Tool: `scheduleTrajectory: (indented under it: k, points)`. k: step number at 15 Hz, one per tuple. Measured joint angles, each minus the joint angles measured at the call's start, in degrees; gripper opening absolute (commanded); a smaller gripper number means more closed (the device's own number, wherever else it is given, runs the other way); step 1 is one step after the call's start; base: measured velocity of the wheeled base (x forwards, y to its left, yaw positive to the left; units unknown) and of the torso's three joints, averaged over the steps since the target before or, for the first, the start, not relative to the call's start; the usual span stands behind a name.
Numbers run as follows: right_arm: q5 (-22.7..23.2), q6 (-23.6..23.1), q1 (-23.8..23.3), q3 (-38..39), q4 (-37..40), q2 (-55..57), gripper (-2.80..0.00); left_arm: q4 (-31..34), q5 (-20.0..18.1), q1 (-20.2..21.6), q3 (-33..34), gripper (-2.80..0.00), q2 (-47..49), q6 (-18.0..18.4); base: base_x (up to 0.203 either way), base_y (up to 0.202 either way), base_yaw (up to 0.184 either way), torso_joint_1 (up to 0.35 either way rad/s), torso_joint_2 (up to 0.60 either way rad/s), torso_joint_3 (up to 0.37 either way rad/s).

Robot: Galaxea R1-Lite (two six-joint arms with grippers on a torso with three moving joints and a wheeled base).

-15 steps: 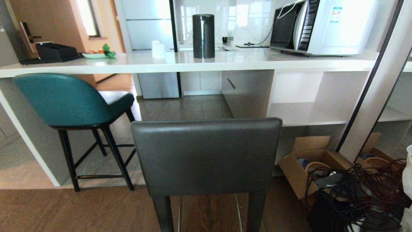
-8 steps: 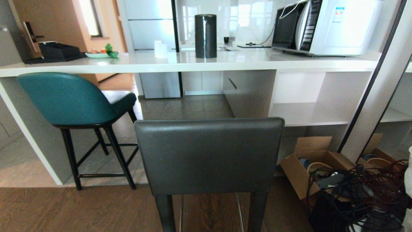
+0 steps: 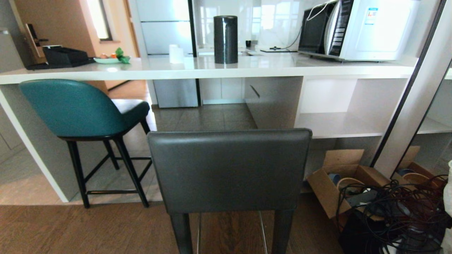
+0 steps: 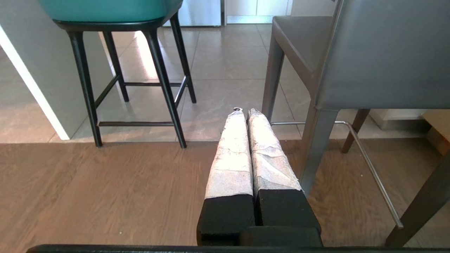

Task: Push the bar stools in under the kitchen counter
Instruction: Push the gray chair back under the dining table

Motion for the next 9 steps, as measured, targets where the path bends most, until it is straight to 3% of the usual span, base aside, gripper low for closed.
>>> scheduleTrajectory:
  k: [9]
  points:
    - [0.02, -0.06, 0.00, 0.00, -0.02, 0.00, -2.80, -0.20, 0.18, 0.05, 0.00, -2.80, 0.00, -0.64, 0.000, 0.000, 0.000, 0.000, 0.00, 0.000]
